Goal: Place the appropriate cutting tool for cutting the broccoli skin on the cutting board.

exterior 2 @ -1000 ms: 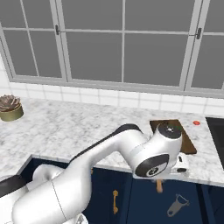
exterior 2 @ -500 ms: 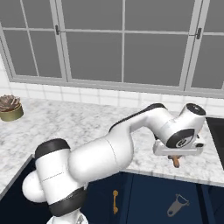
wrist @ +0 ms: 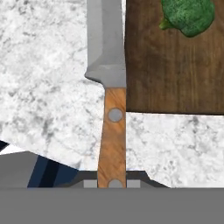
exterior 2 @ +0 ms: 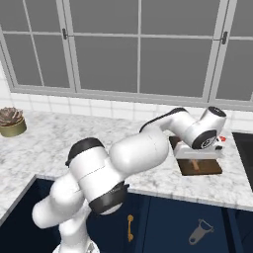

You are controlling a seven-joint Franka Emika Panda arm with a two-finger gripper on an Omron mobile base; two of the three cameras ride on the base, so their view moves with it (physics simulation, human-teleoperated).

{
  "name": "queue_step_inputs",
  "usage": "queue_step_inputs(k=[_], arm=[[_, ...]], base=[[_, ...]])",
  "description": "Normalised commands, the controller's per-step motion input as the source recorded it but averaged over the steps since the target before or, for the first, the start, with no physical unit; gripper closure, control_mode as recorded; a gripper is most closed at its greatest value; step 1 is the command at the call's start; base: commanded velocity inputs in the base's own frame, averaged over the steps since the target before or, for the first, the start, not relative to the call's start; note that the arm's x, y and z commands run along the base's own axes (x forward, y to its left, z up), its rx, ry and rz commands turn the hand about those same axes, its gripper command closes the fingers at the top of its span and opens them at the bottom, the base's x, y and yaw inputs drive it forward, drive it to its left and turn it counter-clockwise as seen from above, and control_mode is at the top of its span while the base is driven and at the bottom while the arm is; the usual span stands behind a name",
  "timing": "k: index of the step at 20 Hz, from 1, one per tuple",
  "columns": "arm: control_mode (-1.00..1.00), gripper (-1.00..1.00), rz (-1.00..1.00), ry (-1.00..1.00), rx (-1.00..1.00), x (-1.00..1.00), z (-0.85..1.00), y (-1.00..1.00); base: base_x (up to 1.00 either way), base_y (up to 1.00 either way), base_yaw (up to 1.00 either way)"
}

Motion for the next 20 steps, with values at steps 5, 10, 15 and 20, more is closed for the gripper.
queue_step_inputs(k=[5, 10, 15, 20], arm=[[-1.0, 1.0, 0.0, 0.0, 0.03, 0.56, -0.53, 0.07], [-1.0, 1.0, 0.02, 0.0, 0.03, 0.39, -0.38, 0.0], [-1.0, 1.0, 0.03, 0.0, 0.0, 0.09, -0.48, 0.02], [-1.0, 1.0, 0.03, 0.0, 0.0, 0.07, -0.47, 0.03]], base=[[0.0, 0.0, 0.0], [0.0, 0.0, 0.0], [0.0, 0.0, 0.0], [0.0, 0.0, 0.0]])
